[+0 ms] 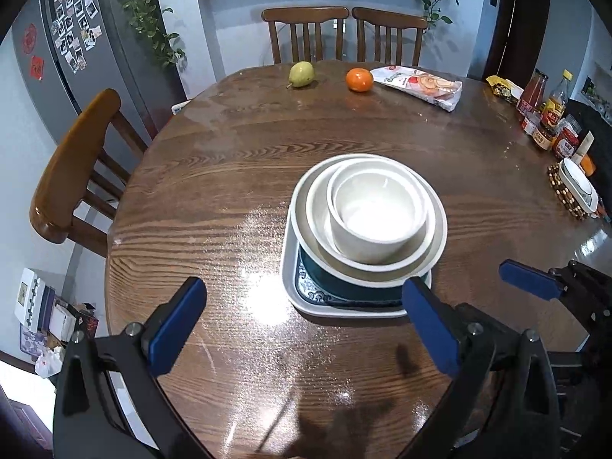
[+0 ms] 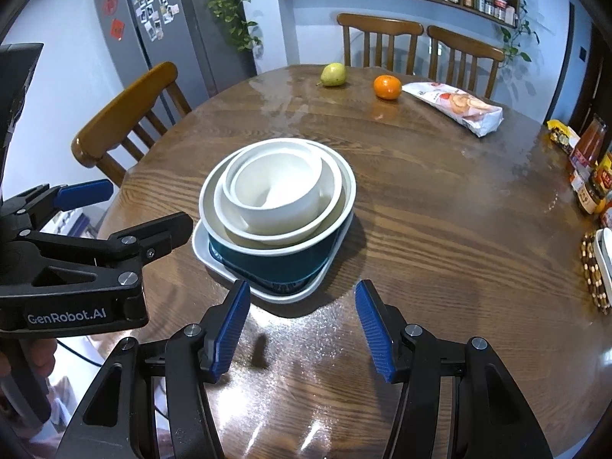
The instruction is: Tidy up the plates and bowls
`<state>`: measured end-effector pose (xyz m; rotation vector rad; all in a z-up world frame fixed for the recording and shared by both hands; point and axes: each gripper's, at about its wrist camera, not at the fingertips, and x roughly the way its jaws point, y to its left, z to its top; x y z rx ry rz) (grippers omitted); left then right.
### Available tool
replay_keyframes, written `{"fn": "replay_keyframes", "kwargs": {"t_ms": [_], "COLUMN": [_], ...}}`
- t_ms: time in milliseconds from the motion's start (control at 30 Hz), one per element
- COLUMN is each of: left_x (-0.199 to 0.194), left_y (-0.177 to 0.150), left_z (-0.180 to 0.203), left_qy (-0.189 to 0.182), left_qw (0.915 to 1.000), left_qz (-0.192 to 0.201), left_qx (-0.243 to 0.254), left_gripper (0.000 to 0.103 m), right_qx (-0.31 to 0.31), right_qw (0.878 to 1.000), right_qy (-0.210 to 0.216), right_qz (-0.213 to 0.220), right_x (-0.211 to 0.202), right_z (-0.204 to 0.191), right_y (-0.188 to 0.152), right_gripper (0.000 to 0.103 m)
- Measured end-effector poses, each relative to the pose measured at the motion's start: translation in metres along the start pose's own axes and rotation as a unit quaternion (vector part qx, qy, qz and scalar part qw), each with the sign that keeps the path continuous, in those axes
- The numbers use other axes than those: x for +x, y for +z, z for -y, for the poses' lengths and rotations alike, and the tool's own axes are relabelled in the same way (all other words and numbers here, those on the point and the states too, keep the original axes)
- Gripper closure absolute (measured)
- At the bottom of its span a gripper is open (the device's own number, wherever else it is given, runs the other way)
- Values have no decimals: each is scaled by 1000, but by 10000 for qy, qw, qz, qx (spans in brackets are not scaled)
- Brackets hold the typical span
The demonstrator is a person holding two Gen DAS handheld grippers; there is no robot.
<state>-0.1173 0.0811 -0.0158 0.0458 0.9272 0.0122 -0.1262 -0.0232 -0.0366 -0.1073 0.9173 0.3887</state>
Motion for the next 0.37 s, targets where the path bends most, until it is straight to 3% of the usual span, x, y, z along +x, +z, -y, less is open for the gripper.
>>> {"fn": "replay_keyframes", "kwargs": {"t_ms": [367], "left_x": [0], "left_y": [-3], "left_z": [-1], "left_qy": [65], "left_qw": [10000], "left_qz": [-4], "left_qx": [-13], "left_gripper": [1], "right_qx": [-14], "right_qw": [10000], "right_qy": [27], "right_qz": [-54], "right_x": [2], "right_z": [-1], "right_y": [-2], "right_gripper": [45]}}
